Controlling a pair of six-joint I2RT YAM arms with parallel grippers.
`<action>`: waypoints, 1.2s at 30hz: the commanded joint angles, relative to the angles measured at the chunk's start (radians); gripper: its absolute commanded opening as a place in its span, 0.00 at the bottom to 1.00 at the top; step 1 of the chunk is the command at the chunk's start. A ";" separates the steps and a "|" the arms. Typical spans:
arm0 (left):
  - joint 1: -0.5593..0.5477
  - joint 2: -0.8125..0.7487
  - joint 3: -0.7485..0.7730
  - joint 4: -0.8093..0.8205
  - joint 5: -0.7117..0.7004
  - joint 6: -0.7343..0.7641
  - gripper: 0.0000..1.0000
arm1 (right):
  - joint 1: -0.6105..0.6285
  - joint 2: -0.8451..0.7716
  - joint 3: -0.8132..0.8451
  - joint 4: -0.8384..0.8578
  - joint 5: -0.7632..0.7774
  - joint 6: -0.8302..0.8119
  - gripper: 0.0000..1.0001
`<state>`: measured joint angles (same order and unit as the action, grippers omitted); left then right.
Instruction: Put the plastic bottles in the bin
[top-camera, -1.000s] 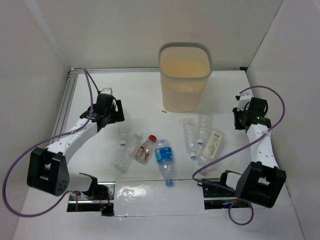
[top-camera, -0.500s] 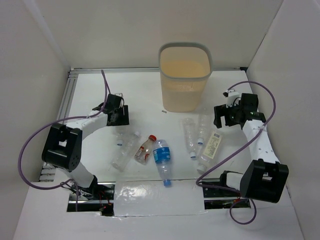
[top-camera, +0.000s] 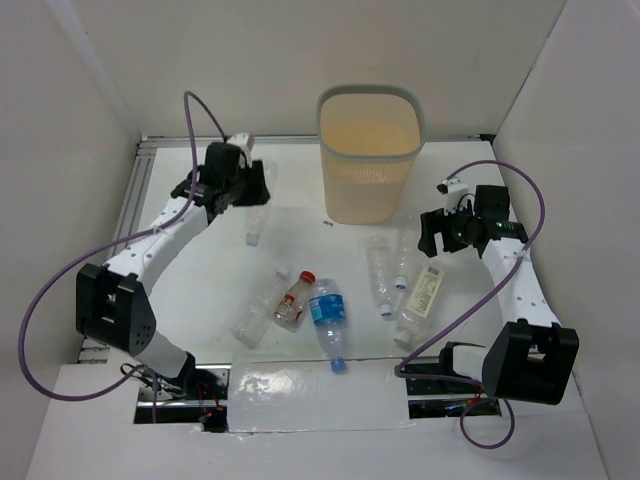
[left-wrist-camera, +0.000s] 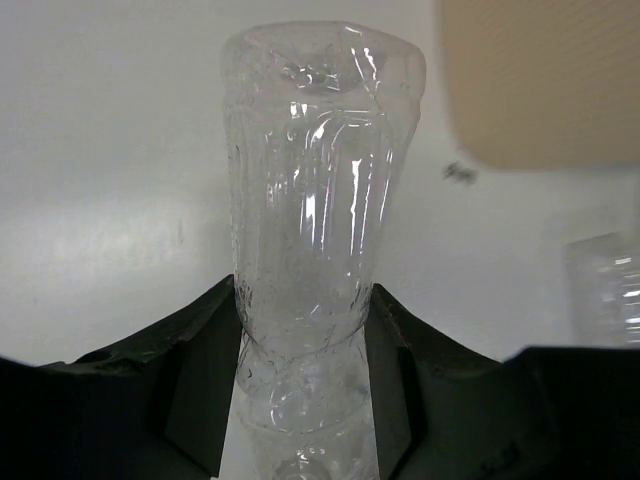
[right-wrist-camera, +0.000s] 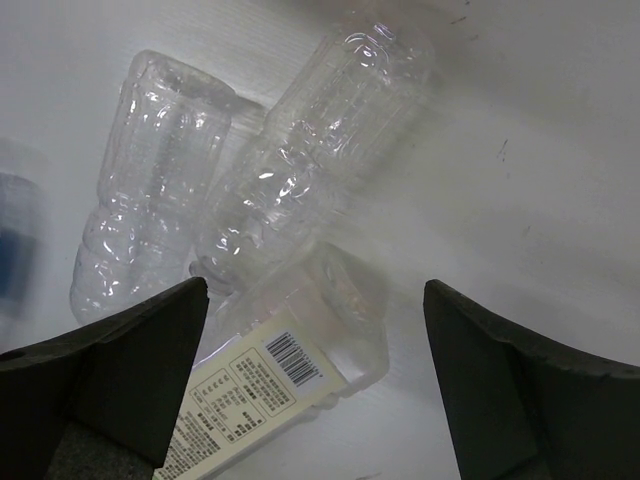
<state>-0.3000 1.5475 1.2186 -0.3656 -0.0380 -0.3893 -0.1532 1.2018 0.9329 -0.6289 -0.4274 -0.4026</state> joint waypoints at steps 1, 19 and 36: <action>-0.043 -0.073 0.223 0.036 0.096 0.029 0.29 | -0.002 0.005 0.026 0.021 -0.002 0.037 0.92; -0.221 0.437 0.926 0.615 0.316 -0.333 0.27 | 0.055 0.116 -0.006 0.141 0.052 0.202 0.96; -0.269 0.459 1.016 0.568 0.159 -0.228 0.99 | 0.109 0.350 -0.051 0.342 0.125 0.416 0.96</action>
<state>-0.5640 2.1036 2.1956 0.1547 0.1375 -0.6720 -0.0608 1.5272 0.8886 -0.3988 -0.3569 -0.0532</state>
